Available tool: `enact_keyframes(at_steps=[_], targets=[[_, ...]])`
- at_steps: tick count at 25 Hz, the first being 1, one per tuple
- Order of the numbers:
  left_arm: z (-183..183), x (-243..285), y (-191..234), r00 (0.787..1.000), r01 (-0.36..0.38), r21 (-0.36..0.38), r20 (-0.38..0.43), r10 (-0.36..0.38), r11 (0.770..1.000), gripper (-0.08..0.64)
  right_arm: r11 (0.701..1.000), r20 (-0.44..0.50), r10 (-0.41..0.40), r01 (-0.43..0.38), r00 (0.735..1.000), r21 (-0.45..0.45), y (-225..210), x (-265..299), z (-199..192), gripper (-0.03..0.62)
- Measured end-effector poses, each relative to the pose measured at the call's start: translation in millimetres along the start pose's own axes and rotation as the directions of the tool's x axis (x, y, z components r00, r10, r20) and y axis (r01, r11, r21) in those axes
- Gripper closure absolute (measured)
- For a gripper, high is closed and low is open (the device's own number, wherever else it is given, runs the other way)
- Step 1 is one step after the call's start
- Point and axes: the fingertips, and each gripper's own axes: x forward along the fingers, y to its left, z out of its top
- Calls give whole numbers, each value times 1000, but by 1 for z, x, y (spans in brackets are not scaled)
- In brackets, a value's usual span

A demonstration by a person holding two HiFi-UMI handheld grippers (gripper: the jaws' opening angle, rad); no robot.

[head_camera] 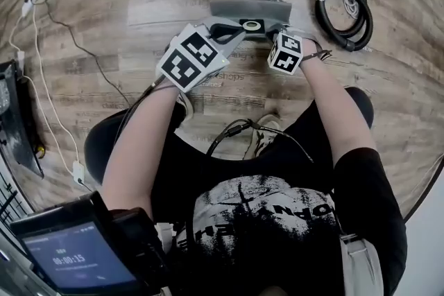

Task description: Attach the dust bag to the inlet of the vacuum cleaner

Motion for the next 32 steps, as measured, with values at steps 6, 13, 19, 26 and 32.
enact_keyframes(at_steps=[6,13,19,26,32], targets=[[-48,27,0,982,22,156,-189,8,987,561,1000,50,28,-28,998,7,-4,-32,10,586],[-101,42,10,931,72,232,-364,18,970,409,999,92,33,-34,995,19,-9,-63,32,586],[-117,67,15,893,114,352,-447,60,929,356,998,137,30,-37,990,52,-9,-86,42,586],[-114,75,27,893,94,398,-438,99,913,434,995,189,31,-48,981,86,-6,-106,56,586],[-101,74,33,904,66,443,-405,134,894,538,992,204,32,-56,978,112,-8,-112,56,586]])
